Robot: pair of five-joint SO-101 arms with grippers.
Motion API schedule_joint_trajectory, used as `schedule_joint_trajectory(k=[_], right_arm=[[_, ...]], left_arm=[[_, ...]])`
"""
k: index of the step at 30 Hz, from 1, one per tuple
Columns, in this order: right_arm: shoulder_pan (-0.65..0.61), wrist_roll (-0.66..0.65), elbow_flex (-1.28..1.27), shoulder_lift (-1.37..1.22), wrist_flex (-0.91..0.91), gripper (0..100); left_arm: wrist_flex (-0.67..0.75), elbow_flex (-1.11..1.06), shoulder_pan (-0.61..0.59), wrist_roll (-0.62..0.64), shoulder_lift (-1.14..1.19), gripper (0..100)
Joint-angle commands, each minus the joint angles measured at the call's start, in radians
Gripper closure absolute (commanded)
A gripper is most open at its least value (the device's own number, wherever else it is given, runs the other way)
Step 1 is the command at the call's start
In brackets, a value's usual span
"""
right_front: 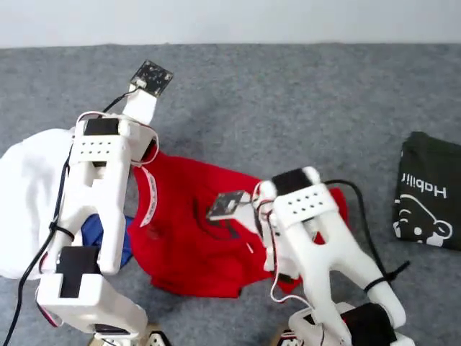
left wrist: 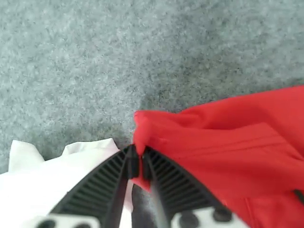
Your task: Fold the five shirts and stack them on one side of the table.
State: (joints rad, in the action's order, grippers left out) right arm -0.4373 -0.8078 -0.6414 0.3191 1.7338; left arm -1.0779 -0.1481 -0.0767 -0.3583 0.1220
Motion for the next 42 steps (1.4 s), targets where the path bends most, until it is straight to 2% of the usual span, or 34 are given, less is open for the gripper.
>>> schedule_joint_trajectory(k=[1, 10, 17, 23, 26, 31, 37, 42], right_arm=[[-0.045, 0.023, -0.052, 0.007, -0.058, 78.6], [-0.088, 0.025, -0.216, 0.002, -0.246, 78.8], [-0.097, 0.080, -0.338, -0.004, -0.472, 78.9], [-0.091, 0.110, -0.430, -0.005, -0.596, 79.0], [-0.091, 0.112, -0.450, -0.005, -0.613, 82.7], [-0.091, 0.107, -0.448, -0.005, -0.625, 99.5], [-0.090, 0.107, -0.445, 0.005, -0.613, 98.9], [-0.059, 0.106, -0.301, 0.007, -0.458, 98.9]], left_arm=[[0.020, 0.010, -0.003, -0.003, -0.014, 99], [0.015, 0.031, -0.003, -0.003, -0.015, 99], [0.012, 0.031, -0.002, -0.002, -0.015, 99], [0.012, 0.031, -0.002, -0.002, -0.015, 99], [0.012, 0.031, -0.003, -0.002, -0.015, 99], [0.017, 0.031, -0.003, -0.002, -0.015, 99], [0.012, 0.047, -0.003, -0.002, -0.015, 99], [-0.060, 0.127, -0.002, -0.003, -0.017, 99]])
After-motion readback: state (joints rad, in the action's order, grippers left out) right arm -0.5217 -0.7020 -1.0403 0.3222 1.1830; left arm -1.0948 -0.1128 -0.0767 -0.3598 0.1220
